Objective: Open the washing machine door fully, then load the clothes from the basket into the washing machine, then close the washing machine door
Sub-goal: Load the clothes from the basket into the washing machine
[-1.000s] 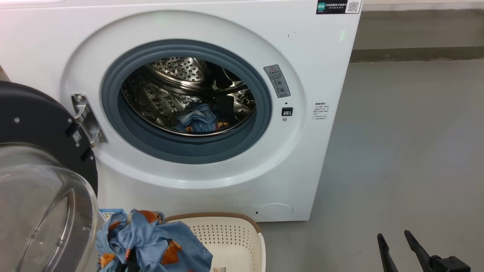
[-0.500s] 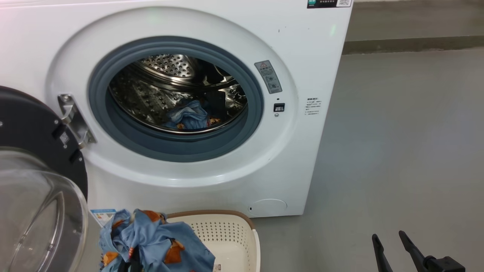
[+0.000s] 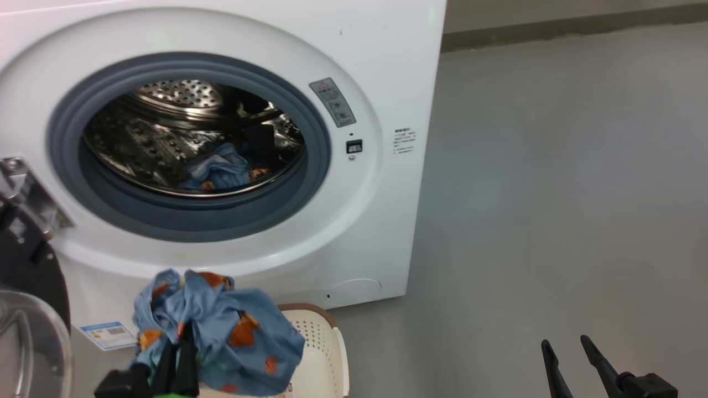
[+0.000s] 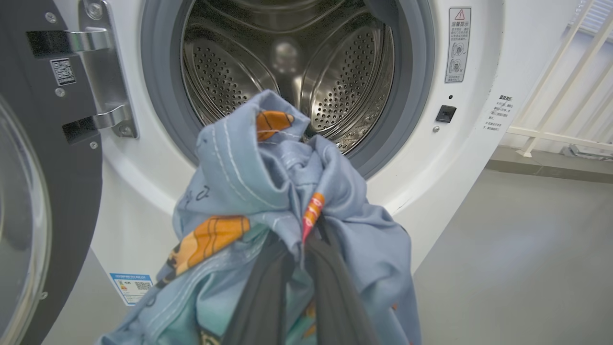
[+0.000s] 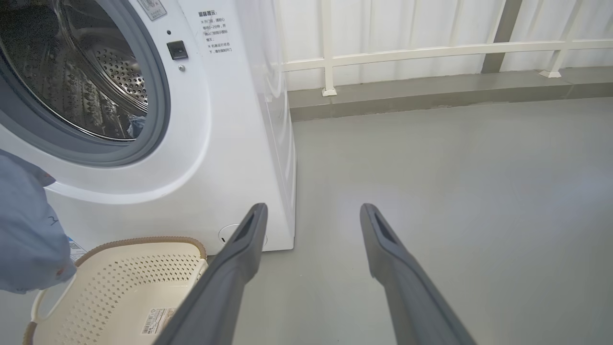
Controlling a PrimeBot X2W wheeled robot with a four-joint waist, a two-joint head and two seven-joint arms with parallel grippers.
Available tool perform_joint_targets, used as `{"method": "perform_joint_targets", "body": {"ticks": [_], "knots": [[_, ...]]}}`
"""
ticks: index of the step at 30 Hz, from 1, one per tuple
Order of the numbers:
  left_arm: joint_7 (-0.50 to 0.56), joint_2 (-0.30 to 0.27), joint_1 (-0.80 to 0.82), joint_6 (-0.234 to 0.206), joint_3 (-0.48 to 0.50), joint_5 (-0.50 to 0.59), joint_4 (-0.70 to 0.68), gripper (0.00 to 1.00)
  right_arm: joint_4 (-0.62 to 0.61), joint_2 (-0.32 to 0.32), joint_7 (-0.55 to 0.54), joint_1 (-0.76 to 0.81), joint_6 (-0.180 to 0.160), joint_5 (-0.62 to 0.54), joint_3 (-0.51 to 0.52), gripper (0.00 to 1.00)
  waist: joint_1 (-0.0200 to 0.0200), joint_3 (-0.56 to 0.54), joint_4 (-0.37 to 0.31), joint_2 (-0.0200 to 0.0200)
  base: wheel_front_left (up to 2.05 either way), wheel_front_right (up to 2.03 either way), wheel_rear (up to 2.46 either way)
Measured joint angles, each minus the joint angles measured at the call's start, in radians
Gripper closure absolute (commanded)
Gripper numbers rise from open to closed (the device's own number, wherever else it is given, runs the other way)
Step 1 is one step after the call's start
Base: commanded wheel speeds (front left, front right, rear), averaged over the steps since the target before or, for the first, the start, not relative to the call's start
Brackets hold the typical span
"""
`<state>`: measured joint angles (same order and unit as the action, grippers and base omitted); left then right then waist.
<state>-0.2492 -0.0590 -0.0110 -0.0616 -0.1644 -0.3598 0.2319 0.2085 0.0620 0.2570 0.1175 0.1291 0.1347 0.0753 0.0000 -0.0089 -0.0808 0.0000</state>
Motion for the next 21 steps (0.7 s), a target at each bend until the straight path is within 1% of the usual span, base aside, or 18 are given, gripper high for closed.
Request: {"method": "perform_joint_targets", "body": {"ticks": [6, 15, 21], "knots": [[0.000, -0.014, 0.126, 0.000, 0.026, 0.000, 0.043, 1.00, -0.005, -0.007, 0.000, -0.026, 0.000, 0.000, 0.000, 0.00, 0.0000, 0.054, -0.038, 0.0000, 0.00, 0.00, 0.00], [0.000, -0.078, 0.358, -0.006, 0.068, 0.010, 0.104, 1.00, -0.024, -0.015, 0.000, -0.131, 0.000, 0.002, -0.027, 0.00, 0.0000, 0.183, -0.079, 0.0000, 0.00, 0.00, 0.00], [-0.001, -0.109, 0.507, -0.005, 0.086, 0.016, 0.165, 1.00, -0.025, -0.018, 0.000, -0.193, 0.000, 0.054, -0.050, 0.00, 0.0001, 0.276, -0.108, 0.0000, 0.00, 0.00, 0.00]]}}
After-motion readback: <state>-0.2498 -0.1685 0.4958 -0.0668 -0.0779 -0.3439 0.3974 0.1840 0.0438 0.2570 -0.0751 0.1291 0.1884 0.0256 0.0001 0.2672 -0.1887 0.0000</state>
